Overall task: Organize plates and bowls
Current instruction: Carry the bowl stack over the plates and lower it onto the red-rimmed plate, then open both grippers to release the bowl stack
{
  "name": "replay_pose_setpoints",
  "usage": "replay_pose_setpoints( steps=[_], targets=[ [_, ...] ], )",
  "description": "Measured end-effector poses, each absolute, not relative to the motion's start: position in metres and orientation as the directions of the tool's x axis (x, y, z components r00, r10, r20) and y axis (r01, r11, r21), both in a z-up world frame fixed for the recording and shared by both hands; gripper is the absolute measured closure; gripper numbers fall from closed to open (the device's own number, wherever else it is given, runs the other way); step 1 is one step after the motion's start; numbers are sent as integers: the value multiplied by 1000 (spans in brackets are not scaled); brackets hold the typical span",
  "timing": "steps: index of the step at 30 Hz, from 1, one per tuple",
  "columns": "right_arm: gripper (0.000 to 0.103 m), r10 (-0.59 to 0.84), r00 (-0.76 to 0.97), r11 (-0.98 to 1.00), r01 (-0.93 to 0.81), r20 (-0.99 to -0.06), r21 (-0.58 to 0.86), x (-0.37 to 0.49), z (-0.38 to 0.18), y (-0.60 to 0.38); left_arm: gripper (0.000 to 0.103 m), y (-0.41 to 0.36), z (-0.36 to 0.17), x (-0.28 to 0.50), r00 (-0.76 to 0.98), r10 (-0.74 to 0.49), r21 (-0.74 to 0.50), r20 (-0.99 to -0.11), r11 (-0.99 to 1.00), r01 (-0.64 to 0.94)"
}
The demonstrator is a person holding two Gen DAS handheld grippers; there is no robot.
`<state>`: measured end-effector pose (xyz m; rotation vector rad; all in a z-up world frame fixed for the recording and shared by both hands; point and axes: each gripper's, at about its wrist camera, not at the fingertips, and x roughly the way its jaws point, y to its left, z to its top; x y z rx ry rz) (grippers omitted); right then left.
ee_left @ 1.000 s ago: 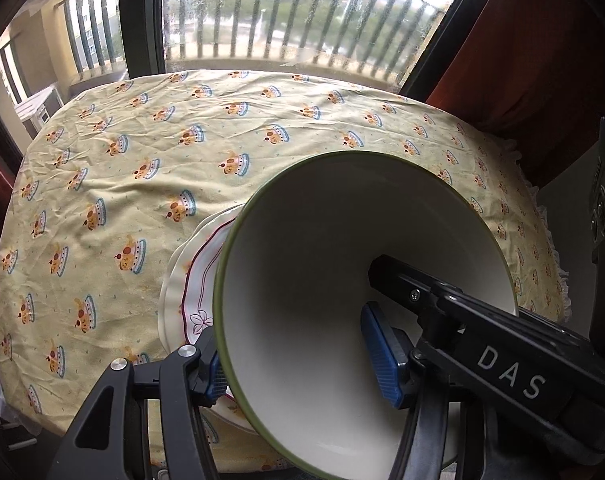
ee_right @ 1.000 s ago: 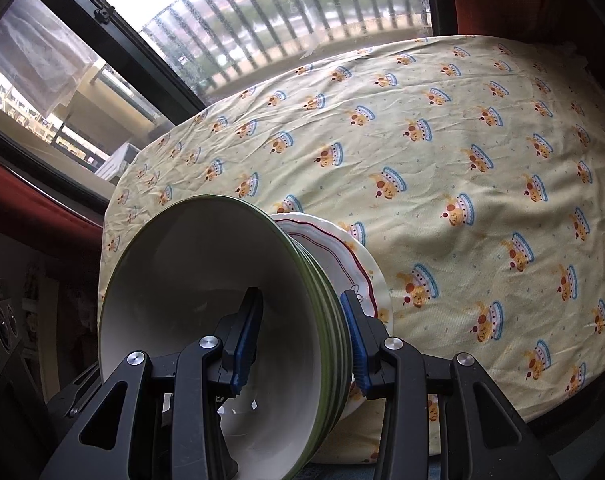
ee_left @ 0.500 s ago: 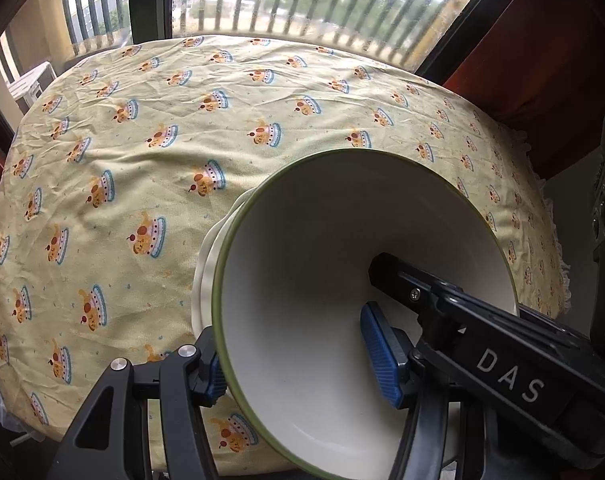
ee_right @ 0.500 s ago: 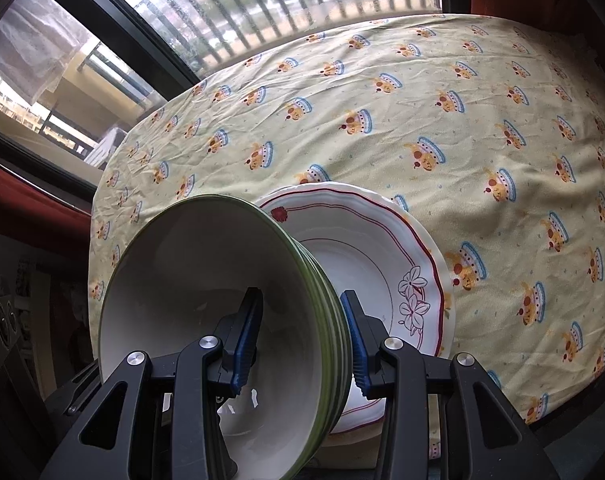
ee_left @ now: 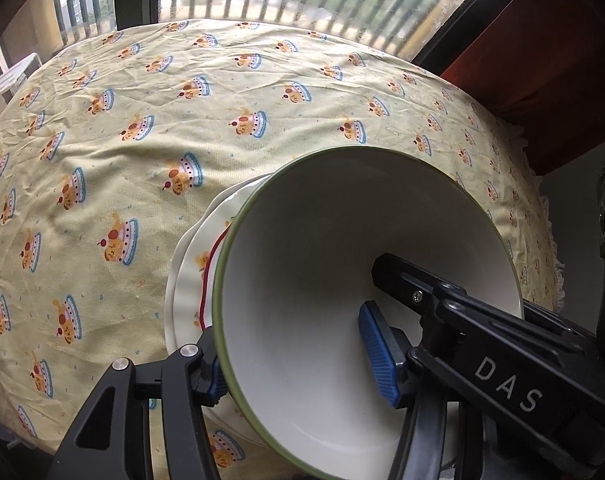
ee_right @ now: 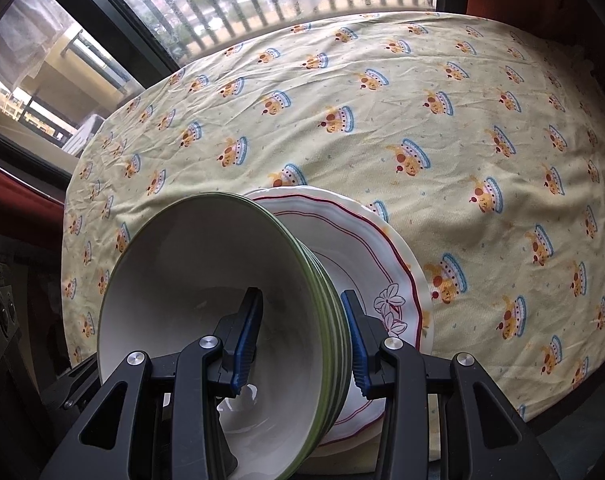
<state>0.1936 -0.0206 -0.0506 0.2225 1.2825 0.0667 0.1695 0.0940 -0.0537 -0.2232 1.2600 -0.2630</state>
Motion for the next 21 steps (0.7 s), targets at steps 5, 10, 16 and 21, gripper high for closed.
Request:
replay_pose_setpoints(
  steps=[5, 10, 16, 21],
  targets=[
    [59, 179, 295, 973, 87, -939, 213, 190, -57, -26, 47, 87, -53, 165, 324, -288, -263, -901, 957, 119],
    [58, 175, 305, 966, 128, -936, 223, 181, -59, -30, 46, 89, -57, 160, 326, -312, -288, -892, 950, 122],
    [57, 128, 323, 972, 148, -938, 184, 172, -53, -32, 32, 83, -54, 154, 385, -260, -216, -886, 964, 153],
    [55, 117, 330, 973, 151, -937, 175, 166, -49, -39, 20, 86, -50, 150, 434, -202, -164, -878, 979, 124]
  ],
)
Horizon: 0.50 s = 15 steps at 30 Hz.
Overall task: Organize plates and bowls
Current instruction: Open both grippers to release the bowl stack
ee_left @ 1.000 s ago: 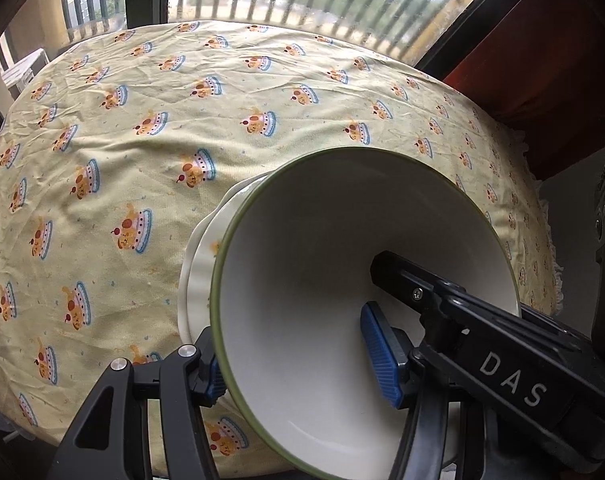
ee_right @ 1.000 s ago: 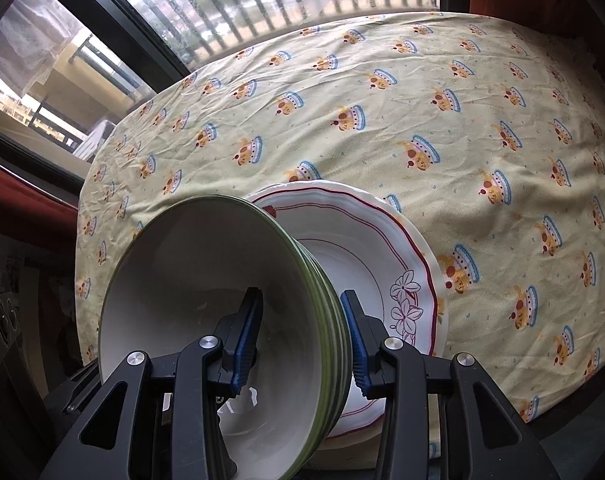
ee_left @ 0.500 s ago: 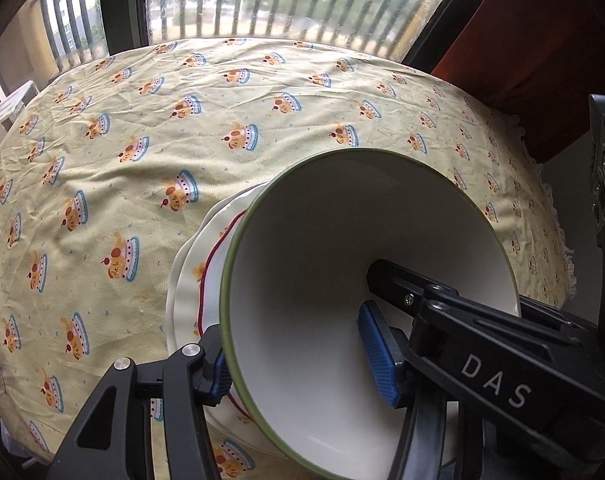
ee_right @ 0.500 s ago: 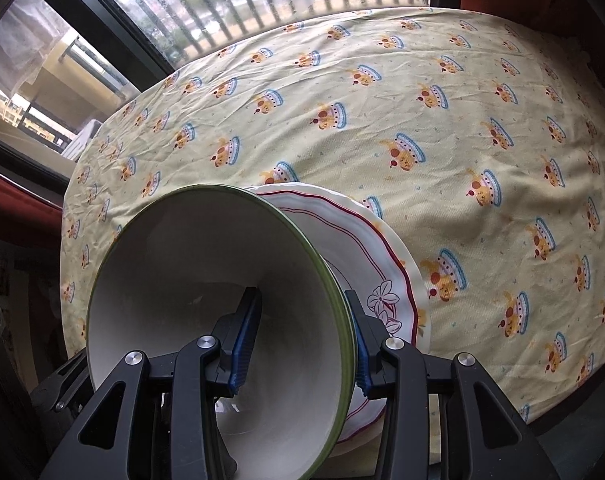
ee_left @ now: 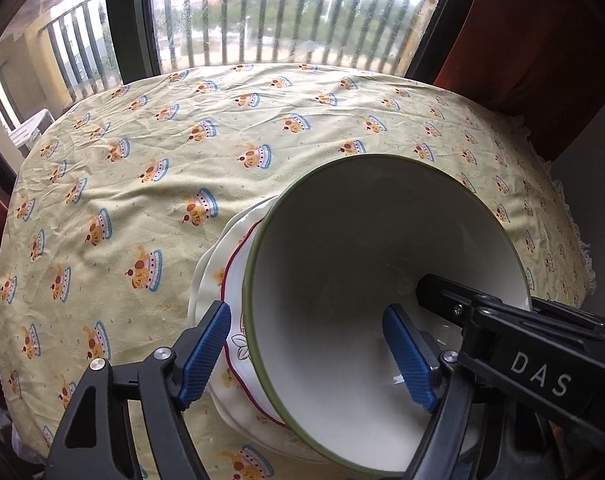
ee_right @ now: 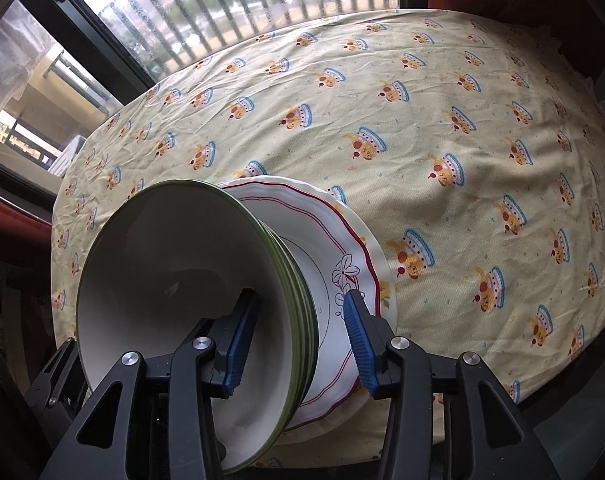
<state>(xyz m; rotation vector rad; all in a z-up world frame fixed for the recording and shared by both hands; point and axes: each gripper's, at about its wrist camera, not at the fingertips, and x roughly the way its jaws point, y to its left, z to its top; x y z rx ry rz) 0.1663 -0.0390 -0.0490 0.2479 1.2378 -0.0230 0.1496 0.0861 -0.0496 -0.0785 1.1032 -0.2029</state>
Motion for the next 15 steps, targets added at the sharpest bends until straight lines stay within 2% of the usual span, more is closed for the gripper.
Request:
replay_pose_setpoints(
  steps=[2, 7, 9, 12, 15],
  targets=[
    [54, 110, 344, 978, 130, -932, 164, 163, -44, -39, 16, 91, -44, 146, 459, -180, -154, -870, 984, 94],
    [49, 139, 412, 985, 37, -901, 168, 149, -23, -41, 15, 90, -25, 127, 570, -101, -86, -816, 995, 54],
    [41, 164, 453, 984, -17, -876, 175, 142, -12, -43, 15, 89, -15, 117, 614, -60, -71, -787, 997, 6],
    [31, 190, 534, 982, -83, -824, 172, 128, 7, -49, 15, 88, -3, 98, 658, -45, -118, -752, 991, -67],
    [25, 198, 605, 980, -121, -771, 157, 113, 25, -60, 13, 83, 3, 83, 691, -3, -136, -723, 981, -138]
  ],
)
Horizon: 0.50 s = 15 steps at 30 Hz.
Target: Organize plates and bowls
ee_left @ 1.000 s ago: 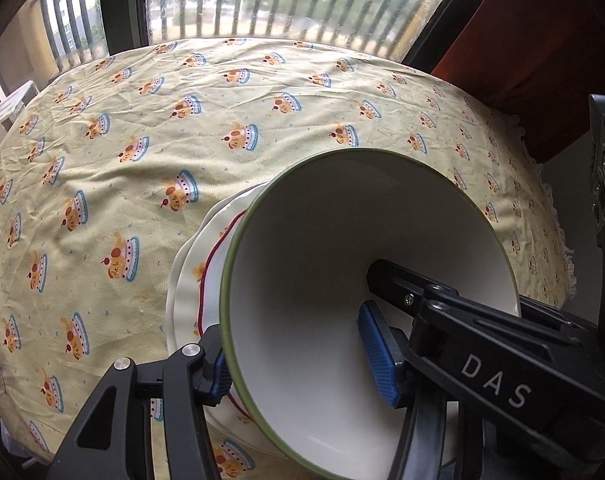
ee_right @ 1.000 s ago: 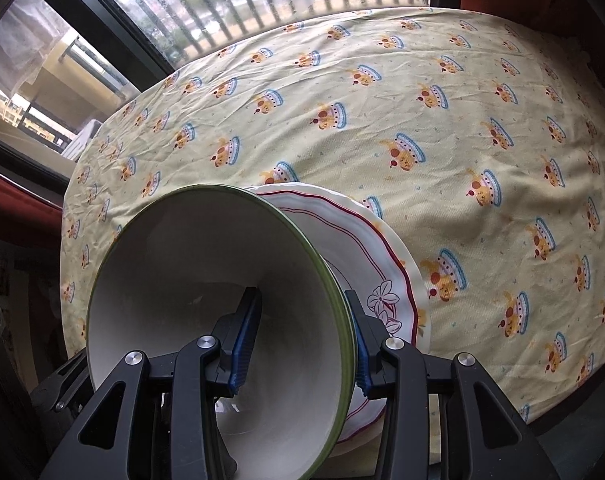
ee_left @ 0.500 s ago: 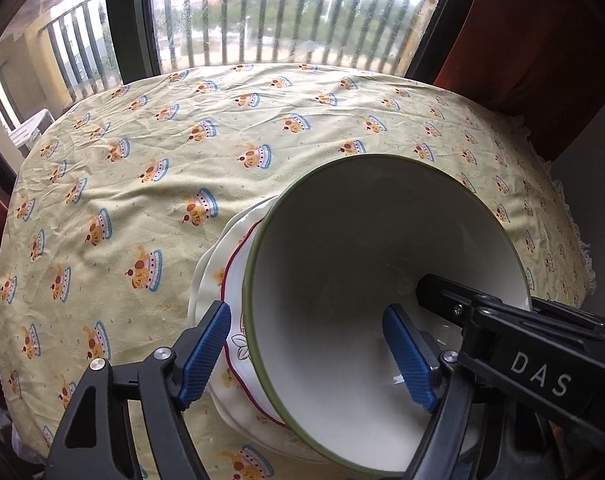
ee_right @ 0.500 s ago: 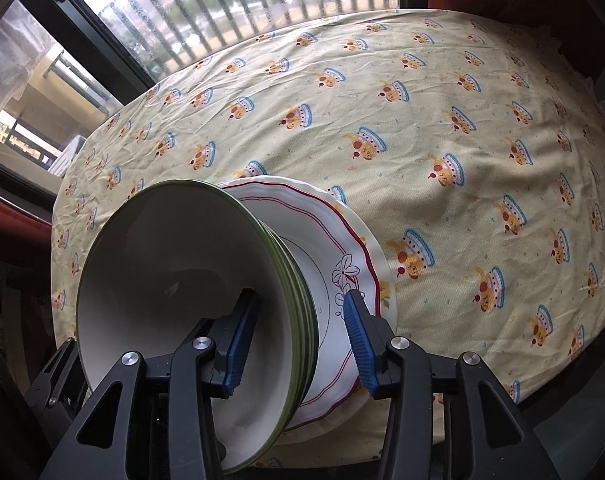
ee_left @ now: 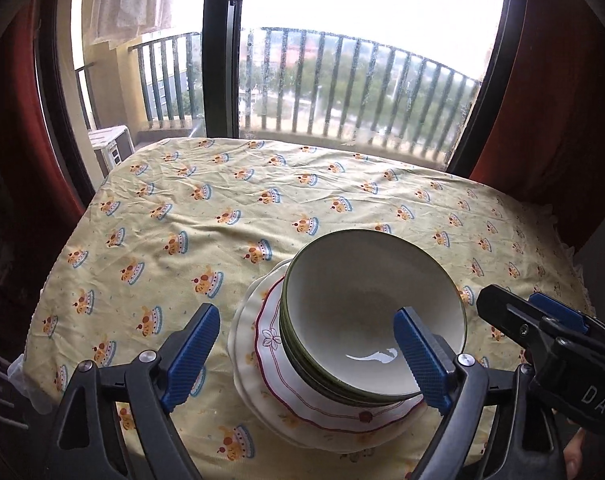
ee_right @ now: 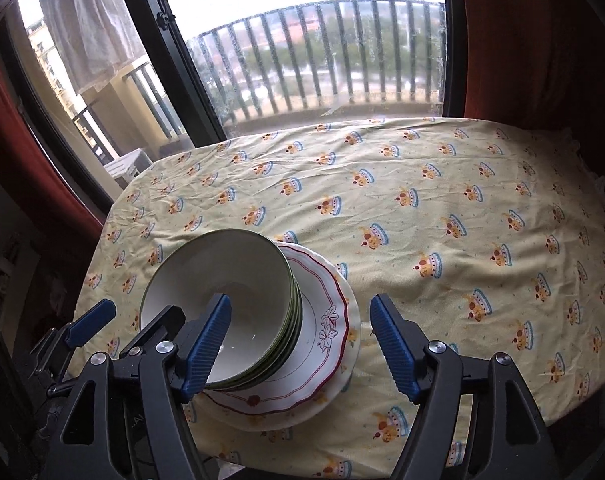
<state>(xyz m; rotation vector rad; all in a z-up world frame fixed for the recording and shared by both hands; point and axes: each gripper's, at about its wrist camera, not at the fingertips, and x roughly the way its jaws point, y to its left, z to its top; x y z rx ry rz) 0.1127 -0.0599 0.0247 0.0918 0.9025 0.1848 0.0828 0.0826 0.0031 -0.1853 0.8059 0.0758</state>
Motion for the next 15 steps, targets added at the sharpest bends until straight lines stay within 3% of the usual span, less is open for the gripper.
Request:
replay_pose_setpoints(
  steps=[15],
  targets=[
    [14, 73, 795, 997, -81, -602, 15, 20, -5, -142, 5, 15, -29, -2, 797, 87, -39, -598, 990, -137]
  ],
)
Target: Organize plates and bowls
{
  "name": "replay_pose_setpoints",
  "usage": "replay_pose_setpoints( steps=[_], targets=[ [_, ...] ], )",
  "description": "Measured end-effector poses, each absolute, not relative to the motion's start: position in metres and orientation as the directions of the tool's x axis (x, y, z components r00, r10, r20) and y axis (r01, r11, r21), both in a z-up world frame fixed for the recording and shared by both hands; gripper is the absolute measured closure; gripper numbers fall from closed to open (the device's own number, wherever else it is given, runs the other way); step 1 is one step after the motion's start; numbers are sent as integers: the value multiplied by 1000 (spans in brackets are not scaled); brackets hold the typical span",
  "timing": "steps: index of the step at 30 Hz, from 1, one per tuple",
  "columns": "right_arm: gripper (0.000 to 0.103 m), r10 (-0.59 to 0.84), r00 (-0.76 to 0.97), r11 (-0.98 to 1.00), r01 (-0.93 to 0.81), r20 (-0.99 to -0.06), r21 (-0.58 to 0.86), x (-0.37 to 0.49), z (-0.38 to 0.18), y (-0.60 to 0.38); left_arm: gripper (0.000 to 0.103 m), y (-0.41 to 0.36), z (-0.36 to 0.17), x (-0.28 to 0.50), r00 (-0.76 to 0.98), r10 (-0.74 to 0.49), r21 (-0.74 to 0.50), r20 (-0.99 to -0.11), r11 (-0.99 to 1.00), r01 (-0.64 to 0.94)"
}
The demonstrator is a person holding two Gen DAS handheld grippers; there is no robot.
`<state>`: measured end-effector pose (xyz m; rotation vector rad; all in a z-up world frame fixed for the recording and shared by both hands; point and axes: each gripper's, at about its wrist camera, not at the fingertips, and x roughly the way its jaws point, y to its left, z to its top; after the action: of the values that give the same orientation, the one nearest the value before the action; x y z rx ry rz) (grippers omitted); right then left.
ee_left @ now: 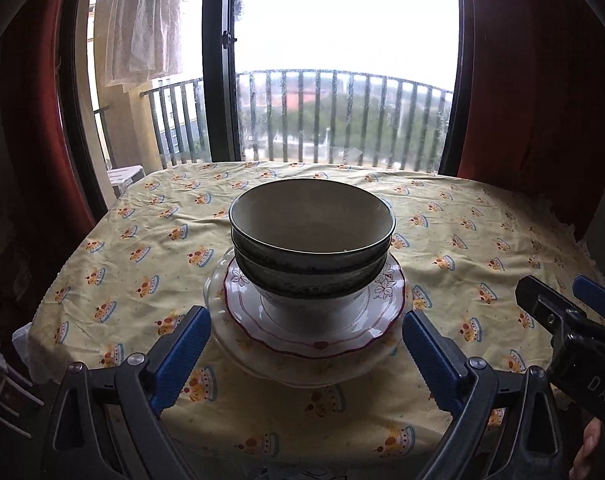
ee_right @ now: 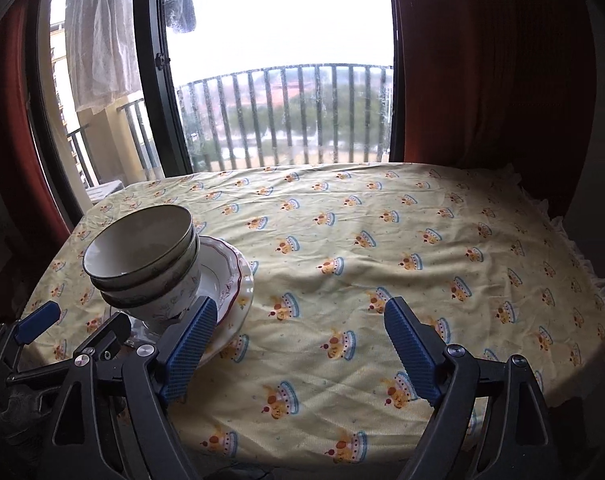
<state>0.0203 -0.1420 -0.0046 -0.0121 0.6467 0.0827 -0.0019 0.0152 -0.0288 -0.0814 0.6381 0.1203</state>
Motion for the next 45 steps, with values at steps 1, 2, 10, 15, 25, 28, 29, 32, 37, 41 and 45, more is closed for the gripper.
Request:
replay_pose_setpoints(
  steps=[1, 2, 10, 15, 25, 28, 29, 32, 37, 41, 45],
  targets=[
    [13, 62, 799, 997, -76, -598, 1, 14, -9, -145, 5, 12, -30, -7, 800, 84, -44, -594, 990, -136],
    [12, 50, 801, 997, -71, -597, -11, 9, -13, -148, 4, 11, -31, -11, 805, 79, -54, -588, 989, -136],
    [12, 54, 803, 998, -52, -593, 21, -10, -31, -164, 3, 0, -37, -30, 820, 67, -66, -568, 990, -127],
    [12, 69, 813, 997, -65, -578, 27, -15, -33, -163, 3, 1, -37, -34, 824, 82, -65, -560, 988, -143],
    [12, 84, 823, 996, -69, -562, 47, -12, -27, -167, 0, -4, -30, -32, 835, 79, -68, -545, 988, -138],
    [12, 83, 823, 996, -64, -561, 54, -11, -27, -170, 0, -4, -29, -30, 836, 73, -72, -544, 989, -133],
    [12, 82, 824, 997, -63, -561, 53, -11, -27, -170, 0, -5, -28, -29, 836, 73, -72, -543, 989, -132],
    [11, 81, 825, 997, -62, -559, 53, -10, -26, -171, 0, -7, -27, -30, 840, 90, -58, -536, 988, -143],
    [11, 81, 828, 997, -62, -554, 54, -10, -24, -172, 0, -7, -27, -30, 838, 76, -67, -541, 989, -133],
    [10, 82, 826, 997, -63, -557, 54, -9, -24, -172, 0, -8, -26, -32, 840, 83, -63, -536, 988, -138],
    [10, 83, 826, 997, -72, -558, 42, -11, -22, -171, 0, -6, -25, -33, 843, 89, -76, -531, 985, -152]
  ],
)
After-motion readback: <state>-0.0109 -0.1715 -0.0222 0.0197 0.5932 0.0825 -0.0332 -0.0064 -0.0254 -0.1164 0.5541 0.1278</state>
